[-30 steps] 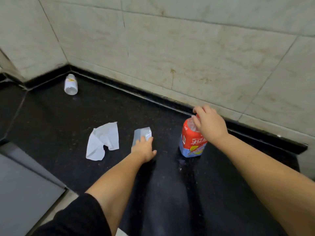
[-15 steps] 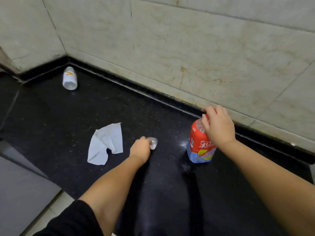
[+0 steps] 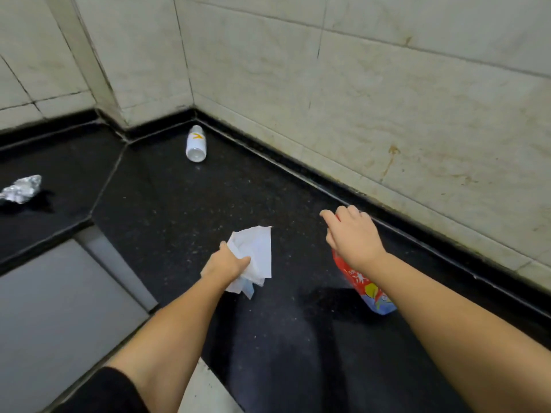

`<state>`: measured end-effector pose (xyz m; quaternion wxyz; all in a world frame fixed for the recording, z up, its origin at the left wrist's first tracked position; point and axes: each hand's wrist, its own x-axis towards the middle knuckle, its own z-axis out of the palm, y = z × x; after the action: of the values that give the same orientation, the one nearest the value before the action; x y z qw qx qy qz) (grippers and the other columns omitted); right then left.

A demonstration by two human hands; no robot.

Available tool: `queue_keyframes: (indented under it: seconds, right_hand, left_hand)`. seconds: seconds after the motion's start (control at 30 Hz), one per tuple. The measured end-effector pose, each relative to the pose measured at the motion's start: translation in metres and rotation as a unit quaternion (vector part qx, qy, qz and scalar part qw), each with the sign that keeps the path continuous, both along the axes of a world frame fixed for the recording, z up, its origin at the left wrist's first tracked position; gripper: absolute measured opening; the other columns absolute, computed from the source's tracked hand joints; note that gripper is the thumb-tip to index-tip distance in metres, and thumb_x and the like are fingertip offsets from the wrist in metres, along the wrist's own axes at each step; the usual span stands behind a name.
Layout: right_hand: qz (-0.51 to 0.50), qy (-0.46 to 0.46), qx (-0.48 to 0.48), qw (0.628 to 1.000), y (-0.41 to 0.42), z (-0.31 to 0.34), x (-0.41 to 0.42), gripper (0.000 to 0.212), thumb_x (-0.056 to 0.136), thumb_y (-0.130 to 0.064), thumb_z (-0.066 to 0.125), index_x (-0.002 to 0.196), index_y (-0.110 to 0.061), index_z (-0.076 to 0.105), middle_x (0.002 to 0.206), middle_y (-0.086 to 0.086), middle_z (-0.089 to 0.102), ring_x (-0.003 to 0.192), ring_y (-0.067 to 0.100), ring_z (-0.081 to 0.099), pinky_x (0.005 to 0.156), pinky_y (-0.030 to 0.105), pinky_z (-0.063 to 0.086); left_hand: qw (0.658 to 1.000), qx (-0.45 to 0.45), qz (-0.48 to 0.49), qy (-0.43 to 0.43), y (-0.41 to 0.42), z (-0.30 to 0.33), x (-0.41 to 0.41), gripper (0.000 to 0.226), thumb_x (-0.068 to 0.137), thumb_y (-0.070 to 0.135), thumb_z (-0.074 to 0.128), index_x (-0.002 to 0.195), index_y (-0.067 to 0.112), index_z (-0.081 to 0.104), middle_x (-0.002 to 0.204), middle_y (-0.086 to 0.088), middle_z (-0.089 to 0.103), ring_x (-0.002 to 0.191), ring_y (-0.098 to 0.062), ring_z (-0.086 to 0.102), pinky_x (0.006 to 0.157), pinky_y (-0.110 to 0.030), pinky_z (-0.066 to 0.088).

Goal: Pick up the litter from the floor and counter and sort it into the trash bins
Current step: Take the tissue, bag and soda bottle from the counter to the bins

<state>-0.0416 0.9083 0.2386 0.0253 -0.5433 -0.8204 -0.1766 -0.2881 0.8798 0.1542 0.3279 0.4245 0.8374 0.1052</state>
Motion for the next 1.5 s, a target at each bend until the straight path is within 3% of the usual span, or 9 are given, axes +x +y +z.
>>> queue_keyframes:
  seconds: [0.07,0.13,0.37,0.5,0.6,0.8,0.97,1.27,1.5]
  right_hand:
    - [0.005,-0.007,0.010,1.000,0.001,-0.003,-0.001,0.039,0.057,-0.012,0.078,0.094,-0.011,0.067,0.065,0.009,0.061,0.061,0.032,0.059,0.048,0.032,0.045]
    - [0.008,-0.004,0.011,1.000,0.000,-0.005,0.002,0.039,0.059,-0.011,0.077,0.096,-0.010,0.067,0.067,0.010,0.061,0.063,0.033,0.059,0.049,0.034,0.046]
    - [-0.001,0.038,-0.017,0.999,-0.018,0.009,0.007,0.035,0.067,-0.007,0.074,0.101,-0.004,0.065,0.074,0.018,0.063,0.069,0.039,0.059,0.052,0.041,0.049]
    - [0.014,0.145,-0.025,0.989,-0.032,0.036,-0.011,0.034,0.086,-0.013,0.058,0.118,-0.004,0.057,0.098,0.023,0.063,0.094,0.042,0.055,0.074,0.046,0.049]
    - [0.073,0.177,-0.028,0.981,-0.053,0.056,-0.036,0.036,0.091,-0.018,0.049,0.126,-0.008,0.051,0.108,0.019,0.060,0.103,0.039,0.051,0.080,0.046,0.046]
    - [0.219,0.265,-0.070,0.936,-0.135,0.074,-0.093,0.031,0.094,-0.022,0.046,0.122,-0.010,0.051,0.108,0.016,0.057,0.106,0.034,0.048,0.082,0.043,0.045]
    - [0.349,0.268,-0.141,0.887,-0.251,0.056,-0.127,0.029,0.095,-0.024,0.044,0.121,-0.011,0.050,0.112,0.013,0.055,0.108,0.029,0.048,0.077,0.040,0.046]
    - [0.532,0.130,-0.266,0.793,-0.483,-0.004,-0.159,0.028,0.097,-0.028,0.041,0.114,-0.008,0.053,0.113,0.014,0.055,0.112,0.031,0.047,0.084,0.044,0.049]
    - [0.653,0.041,-0.272,0.705,-0.660,-0.027,-0.143,0.032,0.098,-0.027,0.039,0.122,-0.011,0.052,0.120,0.011,0.055,0.116,0.028,0.045,0.090,0.038,0.043]
  left_hand:
    - [0.999,0.021,-0.009,-0.022,-0.004,-0.012,-0.001,0.033,0.085,0.028,0.053,0.115,0.014,0.055,0.115,-0.012,0.065,0.095,-0.027,0.062,0.082,-0.038,0.051]
    - [0.999,0.042,-0.002,-0.026,-0.010,-0.015,0.001,0.020,0.086,0.020,0.048,0.099,0.014,0.061,0.109,-0.011,0.067,0.092,-0.028,0.063,0.081,-0.038,0.052]
    - [0.996,0.091,0.024,0.003,-0.033,0.019,-0.010,0.033,0.090,0.027,0.044,0.111,0.006,0.059,0.118,-0.015,0.063,0.100,-0.031,0.059,0.081,-0.035,0.044]
    - [0.990,0.130,0.049,0.023,-0.059,0.056,-0.025,0.039,0.091,0.032,0.042,0.113,0.004,0.058,0.119,-0.018,0.062,0.107,-0.036,0.059,0.084,-0.037,0.046]
    - [0.983,0.158,0.081,0.053,-0.096,0.082,-0.035,0.037,0.090,0.032,0.042,0.106,0.005,0.059,0.113,-0.018,0.064,0.101,-0.036,0.061,0.085,-0.040,0.049]
    - [0.953,0.169,0.225,0.110,-0.241,0.107,-0.055,0.035,0.091,0.029,0.041,0.106,0.003,0.060,0.113,-0.019,0.064,0.102,-0.037,0.060,0.075,-0.035,0.044]
    - [0.915,0.120,0.364,0.130,-0.429,0.094,-0.038,0.037,0.093,0.028,0.042,0.109,0.000,0.060,0.118,-0.023,0.063,0.110,-0.039,0.058,0.085,-0.037,0.047]
    - [0.785,0.019,0.615,0.070,-0.738,0.072,0.064,0.046,0.100,0.026,0.032,0.134,-0.001,0.047,0.143,-0.023,0.045,0.134,-0.038,0.040,0.111,-0.040,0.030]
    - [0.618,0.058,0.783,-0.040,-0.905,0.051,0.181,0.065,0.091,0.045,0.042,0.141,0.003,0.043,0.144,-0.019,0.047,0.129,-0.037,0.046,0.107,-0.039,0.041]
